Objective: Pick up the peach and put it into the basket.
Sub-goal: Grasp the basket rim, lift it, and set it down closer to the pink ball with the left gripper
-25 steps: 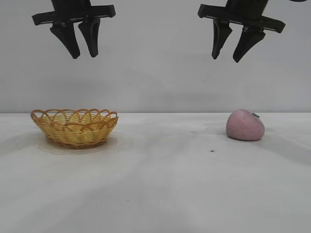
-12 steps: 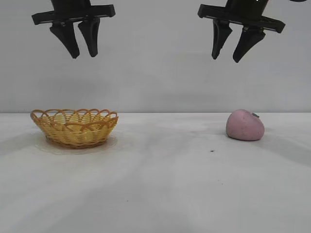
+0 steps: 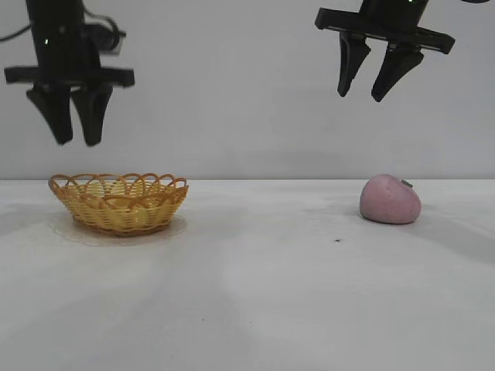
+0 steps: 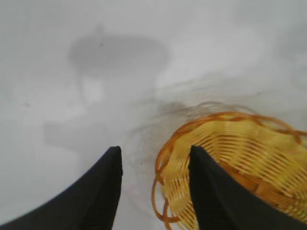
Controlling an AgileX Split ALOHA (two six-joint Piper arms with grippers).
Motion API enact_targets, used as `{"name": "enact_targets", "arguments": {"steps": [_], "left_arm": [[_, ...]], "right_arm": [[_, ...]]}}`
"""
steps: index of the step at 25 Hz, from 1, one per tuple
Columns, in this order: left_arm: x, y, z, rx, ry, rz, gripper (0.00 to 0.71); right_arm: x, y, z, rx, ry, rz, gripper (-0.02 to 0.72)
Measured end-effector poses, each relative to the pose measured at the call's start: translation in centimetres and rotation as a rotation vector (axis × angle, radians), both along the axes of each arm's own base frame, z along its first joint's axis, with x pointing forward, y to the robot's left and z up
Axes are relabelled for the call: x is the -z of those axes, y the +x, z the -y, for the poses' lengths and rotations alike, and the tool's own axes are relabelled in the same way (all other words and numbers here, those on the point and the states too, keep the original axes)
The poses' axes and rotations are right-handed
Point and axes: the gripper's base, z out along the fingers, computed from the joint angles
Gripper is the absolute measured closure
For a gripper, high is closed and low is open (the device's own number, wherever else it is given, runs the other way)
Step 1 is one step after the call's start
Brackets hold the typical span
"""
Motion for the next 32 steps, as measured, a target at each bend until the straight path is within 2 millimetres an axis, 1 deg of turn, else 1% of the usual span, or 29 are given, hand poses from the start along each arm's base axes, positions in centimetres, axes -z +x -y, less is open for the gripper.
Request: {"name": "enact_targets", "arguments": {"steps": [2,3,4,7,9,10,12,13,15,16,18,20,21,23,26,27,30,31,32], "left_arm": [[0.9,0.1,0.1,-0.003,-0.005,-0.021,0.548],[1.0,0.1,0.1,0.001,-0.006,-0.022,0.602],[1.0,0.0,0.2,0.001,-0.016,-0.024,0.639],[1.0,0.0,0.4,-0.007,-0.055,-0.027,0.639],[0.1,-0.1,0.7,-0.032,-0.115,-0.014,0.639],[-0.3,-0.5,1.0,-0.053,-0.161,-0.007,0.71],[-2.2,-1.6,1.6,-0.112,-0.283,0.054,0.71],[-2.5,-2.5,1.8,-0.159,-0.357,0.07,0.71],[-3.3,-5.2,2.7,-0.218,-0.491,0.1,0.71],[-3.0,-6.9,3.4,-0.239,-0.543,0.1,0.71],[-1.6,-9.9,4.9,-0.296,-0.599,0.079,0.71],[0.4,-12.3,5.8,-0.357,-0.602,0.045,0.71],[1.1,-13.0,6.0,-0.356,-0.591,0.033,0.71],[2.1,-14.0,6.1,-0.356,-0.573,0.017,0.71],[2.3,-14.0,6.2,-0.37,-0.572,0.029,0.71],[2.3,-14.0,6.1,-0.372,-0.569,0.036,0.639],[2.3,-14.0,6.1,-0.361,-0.562,0.039,0.639],[2.3,-14.0,6.1,-0.359,-0.56,0.039,0.573],[2.3,-14.0,6.1,-0.357,-0.559,0.037,0.539]], "right_arm": [[0.0,0.0,0.0,-0.004,-0.002,-0.001,0.332],[0.0,0.0,0.0,-0.004,-0.002,-0.003,0.332],[0.0,-0.1,0.0,-0.005,-0.003,-0.007,0.332],[0.1,-0.1,0.0,-0.007,-0.005,-0.016,0.332],[0.1,-0.2,0.0,-0.009,-0.008,-0.027,0.332],[0.1,-0.3,0.0,-0.01,-0.009,-0.031,0.332],[0.2,-0.4,0.0,-0.014,-0.012,-0.042,0.332],[0.2,-0.4,0.0,-0.014,-0.012,-0.044,0.332],[0.2,-0.4,0.1,-0.015,-0.015,-0.046,0.332],[0.2,-0.4,0.1,-0.015,-0.015,-0.046,0.332],[0.2,-0.4,0.1,-0.015,-0.015,-0.047,0.332],[0.2,-0.4,0.1,-0.016,-0.016,-0.051,0.332],[0.2,-0.5,0.1,-0.016,-0.017,-0.054,0.332],[0.3,-0.5,0.1,-0.017,-0.017,-0.056,0.332],[0.3,-0.5,0.1,-0.017,-0.016,-0.058,0.332],[0.3,-0.5,0.0,-0.016,-0.014,-0.059,0.332],[0.3,-0.5,0.0,-0.016,-0.012,-0.06,0.332],[0.3,-0.5,0.0,-0.016,-0.01,-0.06,0.332],[0.3,-0.5,0.0,-0.016,-0.01,-0.06,0.332]]}}
